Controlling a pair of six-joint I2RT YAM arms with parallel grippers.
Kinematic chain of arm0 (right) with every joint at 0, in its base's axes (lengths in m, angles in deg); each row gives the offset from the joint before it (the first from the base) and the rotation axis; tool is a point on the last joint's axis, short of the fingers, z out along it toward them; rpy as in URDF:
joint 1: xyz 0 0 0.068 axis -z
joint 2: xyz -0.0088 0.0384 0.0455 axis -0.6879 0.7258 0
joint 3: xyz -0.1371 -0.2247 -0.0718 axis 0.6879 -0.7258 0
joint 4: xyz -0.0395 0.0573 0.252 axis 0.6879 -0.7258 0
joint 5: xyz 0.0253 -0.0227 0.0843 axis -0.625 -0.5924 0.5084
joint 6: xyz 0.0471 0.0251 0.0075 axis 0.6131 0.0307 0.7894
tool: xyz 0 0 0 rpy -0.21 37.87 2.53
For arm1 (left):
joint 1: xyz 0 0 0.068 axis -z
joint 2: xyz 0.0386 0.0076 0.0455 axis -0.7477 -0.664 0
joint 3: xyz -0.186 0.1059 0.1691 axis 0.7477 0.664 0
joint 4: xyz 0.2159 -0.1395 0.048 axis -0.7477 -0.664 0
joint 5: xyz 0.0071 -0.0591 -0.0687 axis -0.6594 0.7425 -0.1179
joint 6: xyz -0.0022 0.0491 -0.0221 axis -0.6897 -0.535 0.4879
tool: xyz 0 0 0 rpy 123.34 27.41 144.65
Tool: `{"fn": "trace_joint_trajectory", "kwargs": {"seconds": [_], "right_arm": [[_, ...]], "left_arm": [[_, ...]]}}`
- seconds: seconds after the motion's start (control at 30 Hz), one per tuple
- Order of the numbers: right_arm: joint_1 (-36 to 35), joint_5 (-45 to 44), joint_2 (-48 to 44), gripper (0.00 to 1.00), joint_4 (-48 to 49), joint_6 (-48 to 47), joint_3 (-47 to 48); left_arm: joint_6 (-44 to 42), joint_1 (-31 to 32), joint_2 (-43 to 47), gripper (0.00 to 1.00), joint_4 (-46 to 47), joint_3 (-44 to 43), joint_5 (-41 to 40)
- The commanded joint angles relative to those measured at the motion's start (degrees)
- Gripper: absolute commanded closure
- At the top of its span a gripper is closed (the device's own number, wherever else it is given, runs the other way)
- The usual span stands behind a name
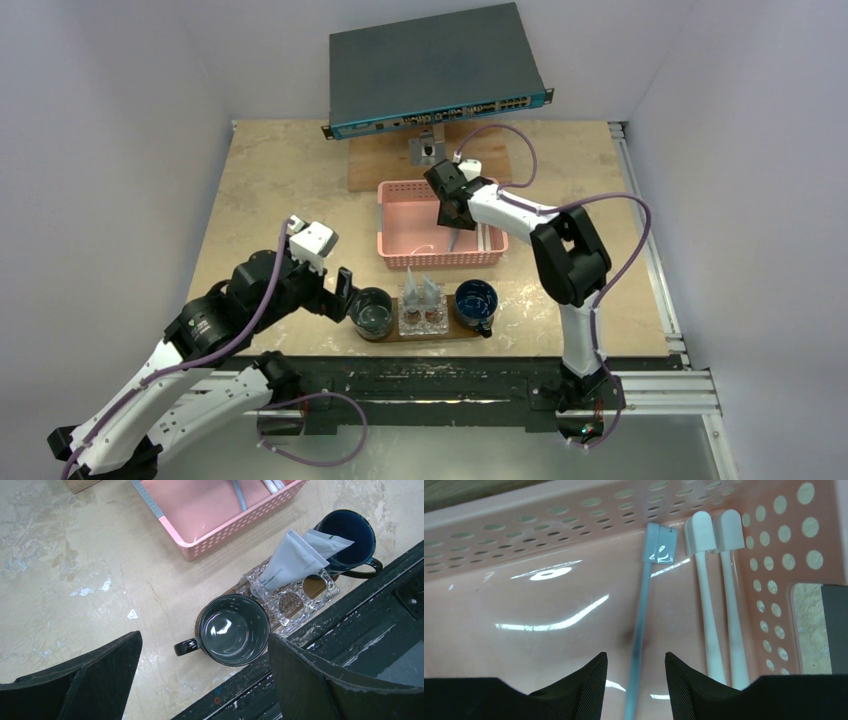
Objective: Prepare toiletry sets of a toothbrush and toothpaste on the tray
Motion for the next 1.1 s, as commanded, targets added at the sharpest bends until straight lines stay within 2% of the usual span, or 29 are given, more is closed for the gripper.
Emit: {"fn": "trace_joint_trajectory", "kwargs": {"seconds": [0.0,0.3,0.6,0.77,1.0,1.07], "right_arm": [[1.07,-0.39,0.77,0.52,2.05,2.06,3.47],[2.53,1.46,4.39,0.54,2.96,2.12,5.45],[3.24,1.2,6.29,0.62,2.51,0.54,6.16],[3.31,0.73,6.57,0.72,2.02,-0.81,5.63],[3.41,1.36,4.5,0.98,3.45,-1.48,2.45],[3.43,1.75,3.02,1.0,4.37,-1.57,1.21]], "left_arm": [[0.03,-0.27,-0.37,0.04,2.54,0.61,-0.51],[-0.07,-0.28,-0.76,0.04,2.65,0.48,-0.5],[-0.13,-0.23,-1.07,0.04,2.72,0.54,-0.41],[-0.11,-0.23,-1.19,0.04,2.73,0.5,-0.28],[-0.07,-0.26,-1.59,0.04,2.85,0.53,0.46],[-0.04,-0.31,-1.64,0.04,2.79,0.54,0.47]]}}
